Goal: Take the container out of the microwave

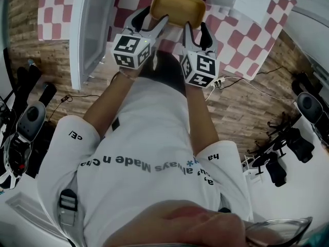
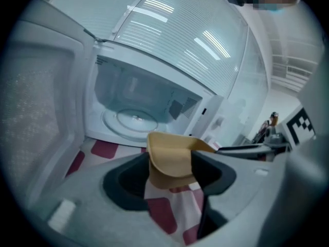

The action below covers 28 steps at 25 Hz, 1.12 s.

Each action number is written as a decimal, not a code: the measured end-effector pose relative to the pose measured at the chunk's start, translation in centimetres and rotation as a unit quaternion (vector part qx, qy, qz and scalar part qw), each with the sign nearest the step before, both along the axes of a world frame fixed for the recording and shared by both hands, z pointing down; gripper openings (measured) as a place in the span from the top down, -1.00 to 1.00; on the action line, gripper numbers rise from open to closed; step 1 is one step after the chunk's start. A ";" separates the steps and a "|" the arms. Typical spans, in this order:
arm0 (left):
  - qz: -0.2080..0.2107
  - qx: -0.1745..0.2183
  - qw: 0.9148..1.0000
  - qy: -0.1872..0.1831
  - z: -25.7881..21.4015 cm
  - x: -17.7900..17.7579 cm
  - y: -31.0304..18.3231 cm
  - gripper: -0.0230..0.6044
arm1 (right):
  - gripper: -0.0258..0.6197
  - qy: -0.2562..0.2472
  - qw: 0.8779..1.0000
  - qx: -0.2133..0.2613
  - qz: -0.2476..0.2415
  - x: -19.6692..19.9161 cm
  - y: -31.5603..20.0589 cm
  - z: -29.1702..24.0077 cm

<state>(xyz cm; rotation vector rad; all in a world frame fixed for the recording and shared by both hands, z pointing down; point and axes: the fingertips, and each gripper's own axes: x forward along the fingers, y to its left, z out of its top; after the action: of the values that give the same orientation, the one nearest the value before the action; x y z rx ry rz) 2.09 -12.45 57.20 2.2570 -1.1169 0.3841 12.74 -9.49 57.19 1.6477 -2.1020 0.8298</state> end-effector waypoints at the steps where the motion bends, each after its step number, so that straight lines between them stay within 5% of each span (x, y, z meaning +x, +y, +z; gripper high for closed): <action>1: 0.006 -0.002 1.000 0.000 0.1 0.6 0.3 0.11 | 0.34 0.002 1.000 -0.002 0.004 0.5 0.4 0.1; 28: 0.098 -0.027 0.995 -0.008 5.6 13.2 5.2 0.11 | 0.33 0.027 0.996 -0.029 0.081 13.3 4.6 5.8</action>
<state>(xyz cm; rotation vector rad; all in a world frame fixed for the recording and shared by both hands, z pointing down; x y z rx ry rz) 15.31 -7.23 62.79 2.3262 -0.8831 0.5057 26.02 -4.89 63.02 1.8064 -1.9105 0.8760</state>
